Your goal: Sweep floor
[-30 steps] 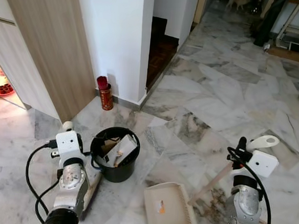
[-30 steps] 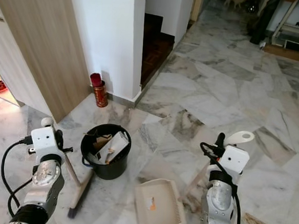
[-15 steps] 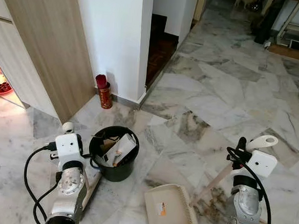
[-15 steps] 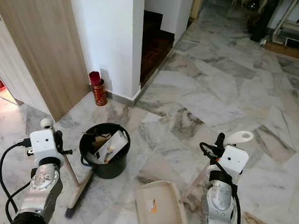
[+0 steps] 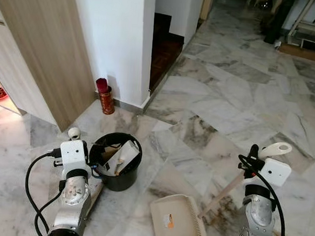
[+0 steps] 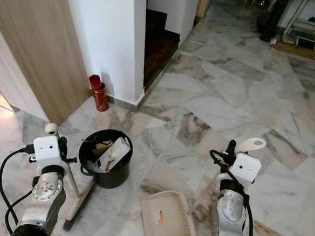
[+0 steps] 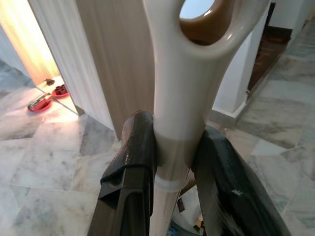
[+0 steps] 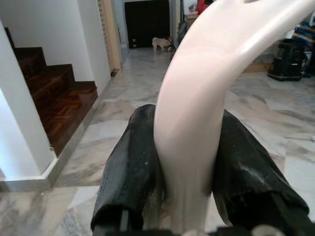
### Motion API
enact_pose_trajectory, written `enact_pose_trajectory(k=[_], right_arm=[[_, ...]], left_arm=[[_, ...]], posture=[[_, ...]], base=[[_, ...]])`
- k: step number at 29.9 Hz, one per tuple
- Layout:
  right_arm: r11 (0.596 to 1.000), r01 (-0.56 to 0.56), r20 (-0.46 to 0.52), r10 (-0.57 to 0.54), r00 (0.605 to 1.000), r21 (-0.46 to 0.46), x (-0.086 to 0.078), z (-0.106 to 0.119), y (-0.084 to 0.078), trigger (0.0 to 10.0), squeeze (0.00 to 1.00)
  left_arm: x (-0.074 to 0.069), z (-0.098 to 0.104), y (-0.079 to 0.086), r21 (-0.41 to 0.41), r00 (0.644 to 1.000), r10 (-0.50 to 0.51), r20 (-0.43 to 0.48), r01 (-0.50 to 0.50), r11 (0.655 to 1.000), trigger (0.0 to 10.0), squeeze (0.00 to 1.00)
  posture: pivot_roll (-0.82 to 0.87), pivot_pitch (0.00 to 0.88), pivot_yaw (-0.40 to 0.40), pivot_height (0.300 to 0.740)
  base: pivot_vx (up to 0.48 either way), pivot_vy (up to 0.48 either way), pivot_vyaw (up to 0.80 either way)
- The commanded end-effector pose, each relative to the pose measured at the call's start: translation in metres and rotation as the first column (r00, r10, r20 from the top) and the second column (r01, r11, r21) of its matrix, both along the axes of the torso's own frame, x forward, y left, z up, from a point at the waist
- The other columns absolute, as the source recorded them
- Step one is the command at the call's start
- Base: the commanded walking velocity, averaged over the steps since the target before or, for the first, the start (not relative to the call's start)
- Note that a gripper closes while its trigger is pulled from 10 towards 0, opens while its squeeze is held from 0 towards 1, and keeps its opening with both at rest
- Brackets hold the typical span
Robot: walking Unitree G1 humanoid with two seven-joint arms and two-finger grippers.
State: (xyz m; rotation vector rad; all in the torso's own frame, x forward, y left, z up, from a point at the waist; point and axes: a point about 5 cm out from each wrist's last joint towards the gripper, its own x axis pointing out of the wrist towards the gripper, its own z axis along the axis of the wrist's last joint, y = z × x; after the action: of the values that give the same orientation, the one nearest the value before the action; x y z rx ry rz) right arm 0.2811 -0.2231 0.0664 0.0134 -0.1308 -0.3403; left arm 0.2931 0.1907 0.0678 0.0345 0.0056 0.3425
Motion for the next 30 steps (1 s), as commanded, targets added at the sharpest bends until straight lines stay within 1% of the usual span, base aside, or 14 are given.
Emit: enact_pose_trajectory(k=[1, 12, 24, 28, 29, 30], right_arm=[[1.000, 0.001, 0.042, -0.001, 0.999, 0.000, 0.003, 0.006, 0.001, 10.0, 0.00], [1.000, 0.002, 0.041, -0.002, 0.999, 0.000, 0.003, 0.006, 0.001, 10.0, 0.00], [1.000, 0.000, 0.034, 0.000, 0.999, 0.002, 0.004, 0.005, 0.000, 10.0, 0.00], [1.000, 0.004, 0.025, -0.005, 1.000, 0.010, 0.004, 0.003, -0.001, 10.0, 0.00], [1.000, 0.003, 0.023, -0.003, 1.000, 0.012, 0.004, 0.002, 0.000, 10.0, 0.00], [1.000, 0.002, 0.022, -0.002, 1.000, 0.013, 0.004, 0.002, 0.000, 10.0, 0.00]], left_arm=[[0.001, 0.006, -0.004, 0.005, 0.999, -0.024, 0.027, 0.024, 1.000, 10.0, 0.00], [0.001, 0.006, -0.004, 0.003, 0.999, -0.026, 0.026, 0.026, 1.000, 10.0, 0.00], [0.002, 0.007, -0.007, -0.007, 0.999, -0.029, 0.025, 0.029, 1.000, 10.0, 0.00], [0.009, 0.006, -0.011, -0.015, 0.999, -0.047, 0.019, 0.047, 0.999, 10.0, 0.00], [0.013, 0.007, -0.015, -0.016, 0.998, -0.064, 0.021, 0.065, 0.998, 10.0, 0.00], [0.014, 0.008, -0.016, -0.016, 0.997, -0.068, 0.021, 0.069, 0.998, 10.0, 0.00]], posture=[[0.00, 0.042, 0.005, 0.740], [0.00, 0.046, 0.004, 0.740], [-0.01, 0.068, -0.009, 0.740], [-0.03, 0.067, -0.004, 0.740], [-0.03, 0.067, -0.002, 0.740], [-0.04, 0.066, -0.001, 0.740]], base=[[0.000, -0.349, 0.00], [0.000, -0.359, 0.00], [0.000, -0.360, 0.00], [0.000, -0.360, 0.00], [0.000, -0.356, 0.00], [0.000, -0.356, 0.00]])
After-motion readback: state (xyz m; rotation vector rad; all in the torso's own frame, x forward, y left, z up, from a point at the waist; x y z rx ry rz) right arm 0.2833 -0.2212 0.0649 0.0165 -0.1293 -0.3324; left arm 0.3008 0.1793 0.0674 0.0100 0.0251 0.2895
